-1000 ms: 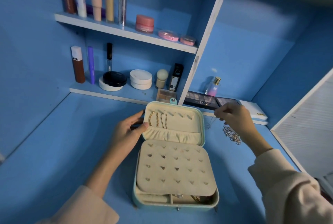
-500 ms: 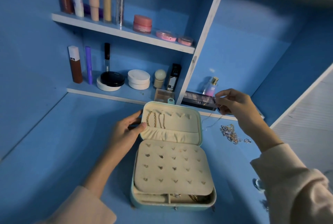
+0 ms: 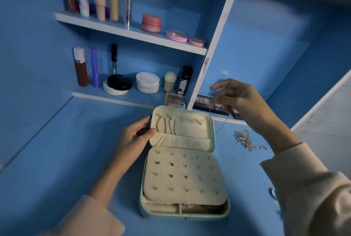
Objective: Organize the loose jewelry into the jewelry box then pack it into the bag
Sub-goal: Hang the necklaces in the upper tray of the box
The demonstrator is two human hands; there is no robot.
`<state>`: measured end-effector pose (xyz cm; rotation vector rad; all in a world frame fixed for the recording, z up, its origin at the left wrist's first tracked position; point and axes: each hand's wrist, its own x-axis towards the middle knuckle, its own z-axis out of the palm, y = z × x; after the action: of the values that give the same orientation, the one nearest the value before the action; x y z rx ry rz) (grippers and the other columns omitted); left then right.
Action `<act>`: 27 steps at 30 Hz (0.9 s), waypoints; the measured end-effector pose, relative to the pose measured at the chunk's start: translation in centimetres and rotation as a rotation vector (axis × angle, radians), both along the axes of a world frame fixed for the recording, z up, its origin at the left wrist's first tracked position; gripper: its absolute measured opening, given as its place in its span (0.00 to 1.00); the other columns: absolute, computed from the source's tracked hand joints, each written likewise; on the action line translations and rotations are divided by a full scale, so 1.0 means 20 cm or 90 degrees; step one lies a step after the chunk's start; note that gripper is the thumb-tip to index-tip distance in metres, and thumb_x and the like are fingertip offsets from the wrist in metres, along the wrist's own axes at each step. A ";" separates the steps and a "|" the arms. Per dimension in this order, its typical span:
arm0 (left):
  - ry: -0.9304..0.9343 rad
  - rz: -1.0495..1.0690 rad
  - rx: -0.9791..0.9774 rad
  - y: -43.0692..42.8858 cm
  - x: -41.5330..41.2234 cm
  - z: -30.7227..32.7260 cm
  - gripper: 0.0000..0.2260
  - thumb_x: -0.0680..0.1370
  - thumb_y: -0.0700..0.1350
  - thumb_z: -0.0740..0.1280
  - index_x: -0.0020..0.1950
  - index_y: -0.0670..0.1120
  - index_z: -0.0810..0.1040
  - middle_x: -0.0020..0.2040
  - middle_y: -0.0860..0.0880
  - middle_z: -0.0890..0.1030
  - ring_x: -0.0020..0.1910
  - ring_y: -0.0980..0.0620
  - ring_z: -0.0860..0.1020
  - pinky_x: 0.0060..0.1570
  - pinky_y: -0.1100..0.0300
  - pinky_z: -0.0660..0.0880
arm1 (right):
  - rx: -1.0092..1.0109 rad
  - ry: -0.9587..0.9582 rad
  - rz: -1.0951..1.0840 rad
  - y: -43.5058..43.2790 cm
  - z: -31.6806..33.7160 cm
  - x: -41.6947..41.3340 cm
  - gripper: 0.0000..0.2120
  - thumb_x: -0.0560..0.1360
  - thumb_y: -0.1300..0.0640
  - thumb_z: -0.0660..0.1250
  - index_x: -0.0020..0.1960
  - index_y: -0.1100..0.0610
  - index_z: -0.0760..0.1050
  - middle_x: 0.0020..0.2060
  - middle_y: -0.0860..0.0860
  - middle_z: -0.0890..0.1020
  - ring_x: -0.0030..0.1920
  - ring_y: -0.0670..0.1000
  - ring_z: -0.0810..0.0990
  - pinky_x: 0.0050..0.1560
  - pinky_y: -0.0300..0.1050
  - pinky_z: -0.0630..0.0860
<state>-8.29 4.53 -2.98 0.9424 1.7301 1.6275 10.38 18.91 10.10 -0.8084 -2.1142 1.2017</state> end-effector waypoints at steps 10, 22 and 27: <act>-0.002 0.005 -0.002 0.00 0.00 0.00 0.18 0.76 0.39 0.67 0.65 0.53 0.74 0.47 0.64 0.78 0.47 0.69 0.75 0.44 0.75 0.68 | 0.042 -0.071 0.060 -0.07 -0.10 -0.23 0.10 0.72 0.71 0.66 0.48 0.58 0.77 0.34 0.52 0.82 0.27 0.40 0.71 0.29 0.30 0.66; 0.003 0.008 0.001 0.00 0.01 0.00 0.19 0.77 0.39 0.67 0.67 0.50 0.73 0.46 0.65 0.78 0.41 0.76 0.75 0.38 0.81 0.68 | 0.338 -0.285 -0.019 -0.03 -0.22 -0.27 0.13 0.70 0.71 0.62 0.50 0.60 0.79 0.36 0.56 0.84 0.33 0.48 0.76 0.35 0.28 0.69; 0.001 0.011 0.001 0.00 0.01 0.01 0.19 0.77 0.39 0.67 0.67 0.51 0.73 0.46 0.64 0.78 0.43 0.72 0.76 0.41 0.78 0.70 | 0.296 -0.259 0.013 -0.07 -0.19 -0.22 0.13 0.71 0.70 0.64 0.50 0.57 0.79 0.38 0.53 0.83 0.37 0.48 0.79 0.38 0.30 0.72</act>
<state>-8.14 4.54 -2.79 0.9322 1.7437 1.6391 5.95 17.47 6.29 -0.8632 -2.5915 0.5363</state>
